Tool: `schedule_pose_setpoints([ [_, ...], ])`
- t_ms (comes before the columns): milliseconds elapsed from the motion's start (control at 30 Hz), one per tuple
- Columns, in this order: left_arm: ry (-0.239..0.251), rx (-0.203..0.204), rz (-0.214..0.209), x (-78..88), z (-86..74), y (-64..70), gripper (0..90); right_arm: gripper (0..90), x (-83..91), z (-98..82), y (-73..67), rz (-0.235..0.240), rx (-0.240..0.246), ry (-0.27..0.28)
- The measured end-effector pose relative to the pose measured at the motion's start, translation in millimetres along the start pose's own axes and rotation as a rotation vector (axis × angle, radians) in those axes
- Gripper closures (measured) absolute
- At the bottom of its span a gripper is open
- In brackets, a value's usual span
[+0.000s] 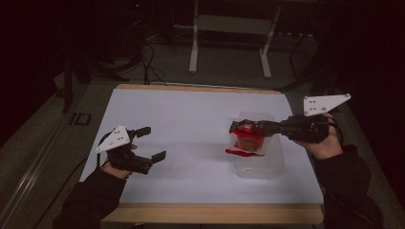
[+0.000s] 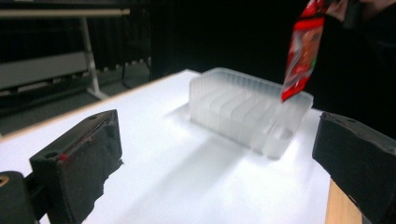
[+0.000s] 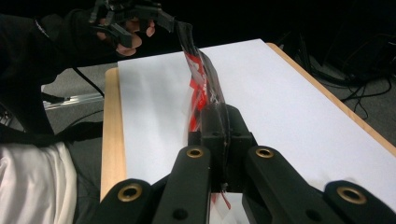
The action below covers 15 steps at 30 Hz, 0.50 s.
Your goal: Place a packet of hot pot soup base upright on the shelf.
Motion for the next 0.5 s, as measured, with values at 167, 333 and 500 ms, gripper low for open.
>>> schedule_pose_setpoints([
  [167,-0.044,0.023,-0.008,4.4,-17.2,-1.5,0.7,90.0,12.1,-14.2,1.1,-0.003,-0.015,-0.016],
  [333,-0.069,0.048,-0.005,8.7,-30.4,-2.9,0.0,90.0,19.3,-29.3,2.6,0.002,-0.013,-0.014],
  [500,-0.086,0.067,0.001,10.4,-44.3,-3.9,0.0,90.0,21.5,-43.4,3.6,0.014,-0.001,-0.023],
])
Point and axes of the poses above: each handheld gripper's, and its own axes: x roughly backward along the jaws, z roughly out of its top, y roughly to its right, the point moved 8 cm from there along -x, roughly forward along the jaws, and after that the axes turned 1 degree about -y, right-handed, at the moved point
